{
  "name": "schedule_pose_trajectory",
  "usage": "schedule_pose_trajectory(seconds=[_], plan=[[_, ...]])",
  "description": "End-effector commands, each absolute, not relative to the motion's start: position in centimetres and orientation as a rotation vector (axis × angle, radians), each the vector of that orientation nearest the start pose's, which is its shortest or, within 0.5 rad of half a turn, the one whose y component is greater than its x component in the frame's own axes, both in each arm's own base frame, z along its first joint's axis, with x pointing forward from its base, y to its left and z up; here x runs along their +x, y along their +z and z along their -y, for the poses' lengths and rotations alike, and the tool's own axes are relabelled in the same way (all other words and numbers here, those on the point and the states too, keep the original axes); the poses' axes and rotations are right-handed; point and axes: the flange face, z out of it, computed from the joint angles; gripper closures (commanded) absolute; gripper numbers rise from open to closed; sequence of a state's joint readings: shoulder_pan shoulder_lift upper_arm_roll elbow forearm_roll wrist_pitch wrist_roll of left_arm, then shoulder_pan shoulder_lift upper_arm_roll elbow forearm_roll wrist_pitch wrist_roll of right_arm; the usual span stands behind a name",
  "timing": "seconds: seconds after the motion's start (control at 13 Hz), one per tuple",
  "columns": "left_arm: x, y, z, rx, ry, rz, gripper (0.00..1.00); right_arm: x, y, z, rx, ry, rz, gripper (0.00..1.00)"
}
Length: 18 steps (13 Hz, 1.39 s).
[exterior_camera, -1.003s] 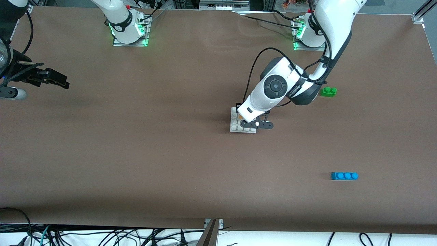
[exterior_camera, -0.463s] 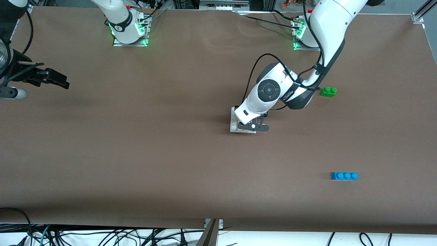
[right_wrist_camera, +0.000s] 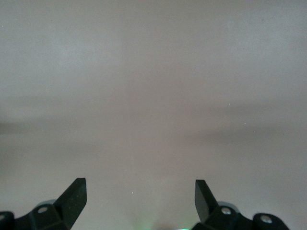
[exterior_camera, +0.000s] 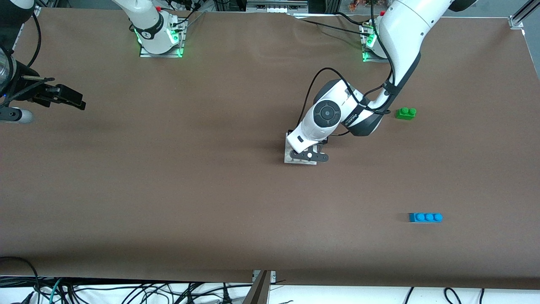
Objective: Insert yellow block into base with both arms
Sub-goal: 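Press the yellow block down onto the base plate studs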
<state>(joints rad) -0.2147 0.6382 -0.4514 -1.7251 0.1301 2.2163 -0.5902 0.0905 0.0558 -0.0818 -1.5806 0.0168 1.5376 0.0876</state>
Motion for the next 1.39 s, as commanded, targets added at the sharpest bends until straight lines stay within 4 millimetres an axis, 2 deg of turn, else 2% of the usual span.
schedule_pose_trajectory(seconds=[0.0,0.46,0.85,1.31], plan=[[53.7,23.4,38.5,-3.192,0.231,-0.153,0.81,56.6,59.3,-0.7,-3.126,0.159,-0.132,0.00],[52.5,22.1,38.6,-3.160,0.254,-0.194,0.81,56.6,59.3,-0.7,-3.126,0.157,-0.132,0.00],[52.4,22.5,38.7,-3.157,0.253,-0.197,0.81,56.6,59.2,-0.7,-3.126,0.161,-0.132,0.00],[52.1,20.6,38.5,-3.117,0.245,-0.252,0.78,56.6,59.2,-0.6,-3.126,0.161,-0.134,0.00]])
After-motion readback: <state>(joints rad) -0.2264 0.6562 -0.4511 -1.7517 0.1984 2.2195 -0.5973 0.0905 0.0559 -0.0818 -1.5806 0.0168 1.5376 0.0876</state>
